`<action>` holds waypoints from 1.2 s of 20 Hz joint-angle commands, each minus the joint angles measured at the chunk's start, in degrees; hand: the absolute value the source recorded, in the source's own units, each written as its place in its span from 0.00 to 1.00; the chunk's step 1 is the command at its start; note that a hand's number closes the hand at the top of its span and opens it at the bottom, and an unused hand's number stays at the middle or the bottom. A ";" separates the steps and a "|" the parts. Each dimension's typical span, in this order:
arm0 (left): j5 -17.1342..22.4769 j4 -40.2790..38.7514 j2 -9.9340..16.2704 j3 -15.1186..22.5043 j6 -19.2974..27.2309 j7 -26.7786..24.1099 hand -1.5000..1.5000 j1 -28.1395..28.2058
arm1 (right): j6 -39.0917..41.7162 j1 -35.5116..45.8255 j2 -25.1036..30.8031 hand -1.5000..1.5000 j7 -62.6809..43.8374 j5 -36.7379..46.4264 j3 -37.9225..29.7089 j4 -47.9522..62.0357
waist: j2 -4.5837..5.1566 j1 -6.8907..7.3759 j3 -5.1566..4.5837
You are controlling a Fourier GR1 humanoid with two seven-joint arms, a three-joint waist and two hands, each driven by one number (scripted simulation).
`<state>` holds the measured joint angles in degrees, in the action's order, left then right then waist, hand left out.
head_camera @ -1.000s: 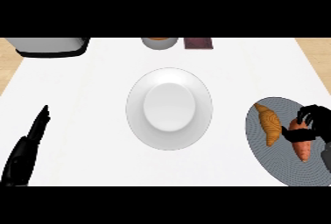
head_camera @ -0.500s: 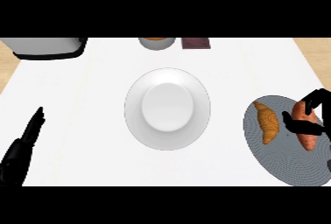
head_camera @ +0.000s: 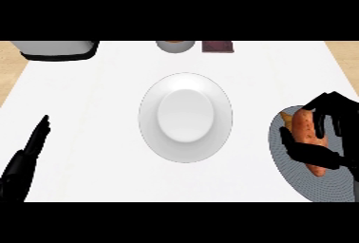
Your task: Pick the sweet potato from the placemat and place it in the plate
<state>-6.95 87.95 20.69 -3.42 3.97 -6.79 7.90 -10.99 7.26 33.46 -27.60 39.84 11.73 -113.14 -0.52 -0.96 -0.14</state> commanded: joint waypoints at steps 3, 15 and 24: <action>-1.60 -2.49 -2.01 0.58 0.55 -0.73 0.50 -3.60 | 7.46 9.34 -7.43 1.00 -10.76 5.18 7.92 -5.75 | 0.50 1.28 0.07; -0.63 -2.65 0.53 -2.38 -3.51 0.85 0.50 -5.32 | 9.35 30.16 -27.69 1.00 -16.69 8.89 10.96 22.81 | 0.65 1.91 0.12; -1.31 -3.73 -1.13 -2.80 -3.30 -1.40 0.50 -4.72 | 0.00 40.21 -33.35 1.00 -8.26 4.25 8.82 51.61 | 0.93 2.63 0.12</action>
<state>-9.11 85.37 18.61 -4.58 1.77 -7.62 4.30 -7.07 43.26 1.67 -39.31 46.82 21.26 -72.99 0.25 1.29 -0.02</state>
